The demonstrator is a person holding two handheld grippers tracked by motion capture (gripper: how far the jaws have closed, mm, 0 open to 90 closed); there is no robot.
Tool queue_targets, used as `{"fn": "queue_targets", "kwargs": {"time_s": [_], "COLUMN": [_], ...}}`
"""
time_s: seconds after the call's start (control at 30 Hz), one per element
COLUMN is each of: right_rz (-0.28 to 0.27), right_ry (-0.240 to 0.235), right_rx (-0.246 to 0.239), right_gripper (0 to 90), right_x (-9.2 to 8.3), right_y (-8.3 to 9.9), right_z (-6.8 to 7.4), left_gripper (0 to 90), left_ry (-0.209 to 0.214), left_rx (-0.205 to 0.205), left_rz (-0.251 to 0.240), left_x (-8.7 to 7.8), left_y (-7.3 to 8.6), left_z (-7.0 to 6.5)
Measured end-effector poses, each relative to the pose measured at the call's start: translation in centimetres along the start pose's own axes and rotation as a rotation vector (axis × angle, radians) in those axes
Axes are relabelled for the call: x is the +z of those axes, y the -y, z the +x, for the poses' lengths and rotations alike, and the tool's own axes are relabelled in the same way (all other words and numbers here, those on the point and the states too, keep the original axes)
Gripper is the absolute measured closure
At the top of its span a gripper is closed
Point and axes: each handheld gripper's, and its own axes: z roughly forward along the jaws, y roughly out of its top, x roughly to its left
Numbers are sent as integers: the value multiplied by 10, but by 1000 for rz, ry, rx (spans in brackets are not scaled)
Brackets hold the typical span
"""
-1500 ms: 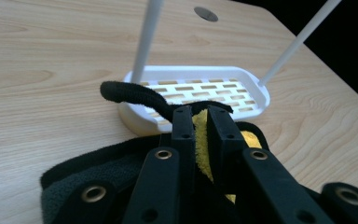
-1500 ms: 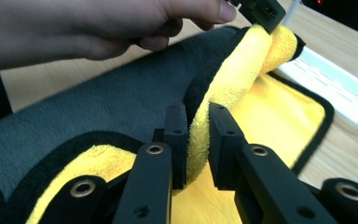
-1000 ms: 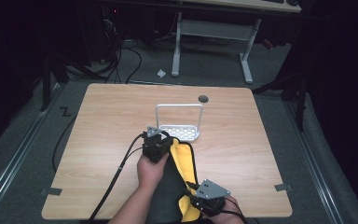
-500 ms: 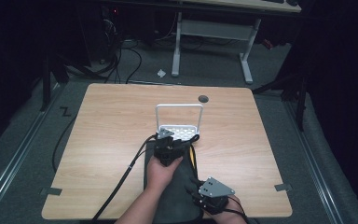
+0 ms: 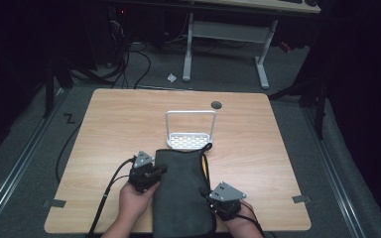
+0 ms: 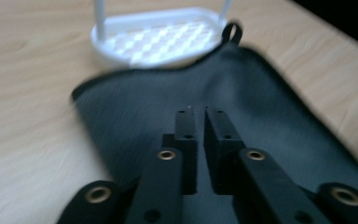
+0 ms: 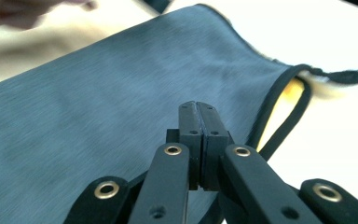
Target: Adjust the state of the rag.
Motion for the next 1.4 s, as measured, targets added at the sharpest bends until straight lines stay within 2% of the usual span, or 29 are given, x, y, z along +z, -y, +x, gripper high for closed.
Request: {"fn": "queue_targets", "kwargs": {"time_s": [0.07,0.13,0.2,0.23,0.33,0.43,0.47,0.53,0.7,0.83,0.93,1.03,1.1,1.27,1.4], "right_rz": [5,9,30,41,92,160,178,172,165,157,154,158,159,154,155], "right_ry": [29,79,95,107,105,124,134,128,128,126,112,73,59,40,36], "right_rx": [8,39,72,68,86,106,119,151,142,144,139,155,148,147,149], "right_gripper": [900,900,894,882,848,847,848,848,837,832,823,808,804,796,790], "right_x": [10,26,41,50,72,83,83,77,67,62,56,46,39,29,27], "right_y": [-10,-21,-27,-29,-31,-23,-18,-12,-3,1,5,11,14,21,21], "right_z": [-8,-19,-27,-30,-36,-46,-50,-56,-59,-60,-61,-60,-57,-51,-50], "left_gripper": [844,802,754,733,686,668,658,651,646,646,647,650,650,684,693], "left_ry": [-1,5,15,19,30,39,43,47,65,100,134,160,165,169,157], "left_rx": [-5,-20,-17,-12,-8,-10,-6,5,10,15,12,32,55,43,37], "left_rz": [10,23,36,39,44,60,70,85,89,100,101,113,122,118,111], "left_x": [0,4,7,9,10,13,13,15,17,15,11,3,0,1,2], "left_y": [6,10,12,13,14,16,16,19,21,26,32,39,42,41,40], "left_z": [2,4,4,4,5,6,5,3,-3,-12,-19,-29,-34,-28,-24]}}
